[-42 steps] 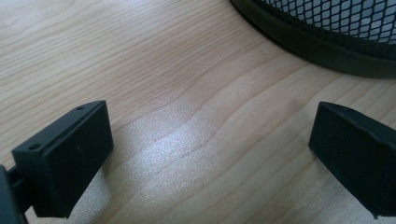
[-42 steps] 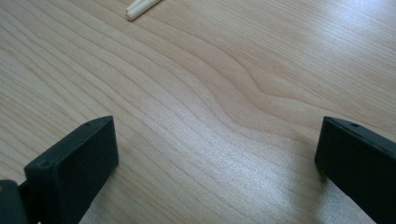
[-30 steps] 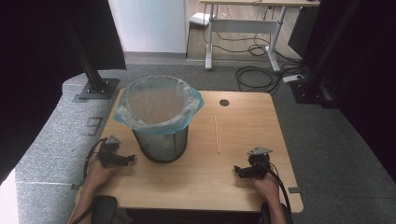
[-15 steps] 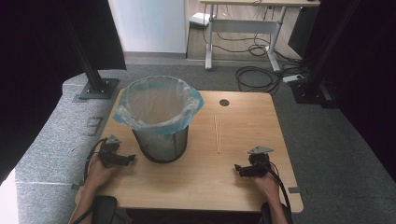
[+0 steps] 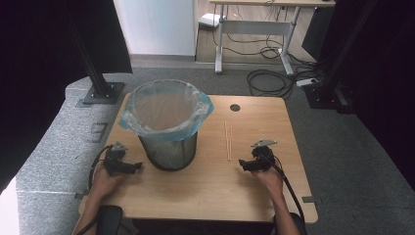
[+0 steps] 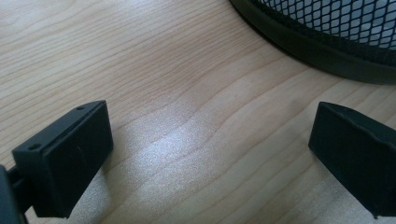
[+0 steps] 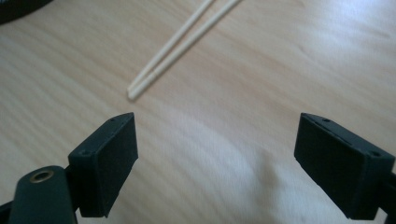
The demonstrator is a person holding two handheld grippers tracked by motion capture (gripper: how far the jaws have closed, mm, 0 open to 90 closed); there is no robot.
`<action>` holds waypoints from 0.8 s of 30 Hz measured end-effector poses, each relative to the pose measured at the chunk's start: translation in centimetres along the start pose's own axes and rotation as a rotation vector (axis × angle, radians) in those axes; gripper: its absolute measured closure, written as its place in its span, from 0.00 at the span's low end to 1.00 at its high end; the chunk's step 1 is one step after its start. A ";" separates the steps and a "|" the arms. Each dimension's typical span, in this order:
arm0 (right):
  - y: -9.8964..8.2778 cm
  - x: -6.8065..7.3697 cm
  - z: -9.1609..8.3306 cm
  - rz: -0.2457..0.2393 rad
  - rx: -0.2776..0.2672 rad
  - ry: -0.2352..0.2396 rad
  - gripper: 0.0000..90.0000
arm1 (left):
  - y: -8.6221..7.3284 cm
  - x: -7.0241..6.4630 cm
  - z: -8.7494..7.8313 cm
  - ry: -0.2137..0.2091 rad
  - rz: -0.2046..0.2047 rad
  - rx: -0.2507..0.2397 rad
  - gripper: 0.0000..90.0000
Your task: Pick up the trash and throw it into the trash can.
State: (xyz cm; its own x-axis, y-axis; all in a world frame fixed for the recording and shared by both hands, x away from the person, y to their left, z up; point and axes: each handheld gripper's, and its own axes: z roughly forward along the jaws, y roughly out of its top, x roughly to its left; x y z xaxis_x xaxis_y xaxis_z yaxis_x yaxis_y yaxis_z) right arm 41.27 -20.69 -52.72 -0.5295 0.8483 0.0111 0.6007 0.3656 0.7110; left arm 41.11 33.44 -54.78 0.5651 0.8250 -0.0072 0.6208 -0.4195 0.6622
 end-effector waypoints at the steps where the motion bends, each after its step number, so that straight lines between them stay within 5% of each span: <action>1: 0.0 0.0 0.0 0.000 0.000 0.000 0.15 | 0.0 0.0 0.0 0.000 0.000 0.000 0.00; 11: 3.9 1.3 2.9 -0.010 0.000 -0.012 0.37 | 0.0 0.0 0.0 0.000 -0.001 0.001 0.00; 24: 4.2 1.6 5.8 0.033 0.068 -0.080 0.54 | 0.0 0.0 0.0 0.000 -0.002 0.000 0.00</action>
State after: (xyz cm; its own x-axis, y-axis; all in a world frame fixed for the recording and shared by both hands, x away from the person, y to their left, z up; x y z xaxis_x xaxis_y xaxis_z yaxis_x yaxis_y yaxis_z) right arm 46.38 -15.56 -53.84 -0.4605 0.8873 -0.0242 0.6582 0.3596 0.6614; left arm 41.10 33.43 -54.78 0.5643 0.8255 -0.0087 0.6218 -0.4181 0.6622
